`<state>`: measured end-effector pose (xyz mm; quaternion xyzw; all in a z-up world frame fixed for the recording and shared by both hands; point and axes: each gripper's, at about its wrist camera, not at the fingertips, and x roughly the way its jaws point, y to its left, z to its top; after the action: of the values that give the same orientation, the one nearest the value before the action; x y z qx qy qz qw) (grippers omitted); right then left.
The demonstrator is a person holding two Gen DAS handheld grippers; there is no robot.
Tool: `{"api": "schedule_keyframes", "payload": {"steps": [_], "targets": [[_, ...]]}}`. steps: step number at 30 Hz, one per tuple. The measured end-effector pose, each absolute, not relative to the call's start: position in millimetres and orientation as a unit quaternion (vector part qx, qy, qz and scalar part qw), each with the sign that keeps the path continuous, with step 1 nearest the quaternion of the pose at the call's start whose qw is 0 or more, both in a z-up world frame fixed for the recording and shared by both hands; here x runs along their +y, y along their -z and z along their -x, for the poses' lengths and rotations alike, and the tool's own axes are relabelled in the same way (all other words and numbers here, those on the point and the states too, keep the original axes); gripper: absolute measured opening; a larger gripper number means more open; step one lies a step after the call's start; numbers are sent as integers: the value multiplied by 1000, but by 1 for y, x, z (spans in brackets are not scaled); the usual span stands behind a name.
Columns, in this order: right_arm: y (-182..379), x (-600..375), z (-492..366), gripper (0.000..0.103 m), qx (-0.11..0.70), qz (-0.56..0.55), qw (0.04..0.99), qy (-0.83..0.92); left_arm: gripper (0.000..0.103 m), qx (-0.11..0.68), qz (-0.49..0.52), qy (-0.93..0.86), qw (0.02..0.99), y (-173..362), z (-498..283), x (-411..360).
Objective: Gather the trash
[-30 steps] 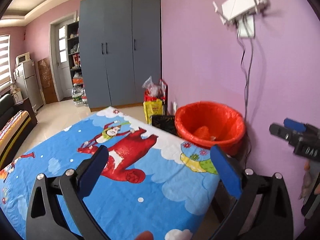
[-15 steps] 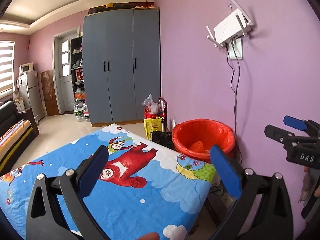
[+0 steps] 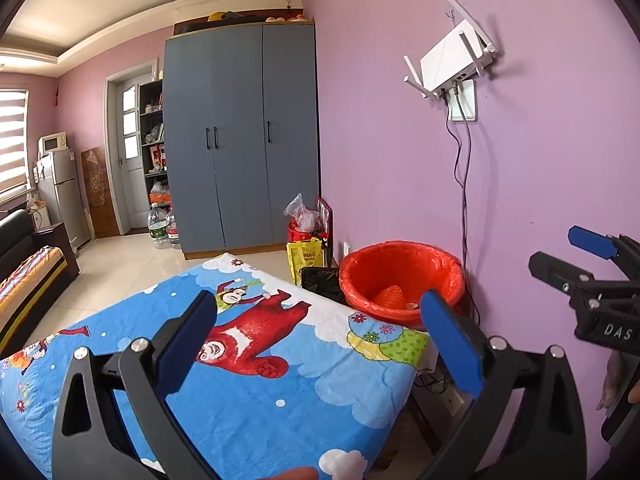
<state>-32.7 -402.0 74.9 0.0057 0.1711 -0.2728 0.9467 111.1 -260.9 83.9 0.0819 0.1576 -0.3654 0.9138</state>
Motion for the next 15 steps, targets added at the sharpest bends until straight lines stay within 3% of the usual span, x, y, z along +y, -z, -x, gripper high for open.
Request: {"api": "schedule_keyframes", "payload": {"steps": [15], "targets": [[-74, -403, 40, 85, 162, -11, 950, 268, 99, 170, -74, 373, 909, -82, -110, -264]]}}
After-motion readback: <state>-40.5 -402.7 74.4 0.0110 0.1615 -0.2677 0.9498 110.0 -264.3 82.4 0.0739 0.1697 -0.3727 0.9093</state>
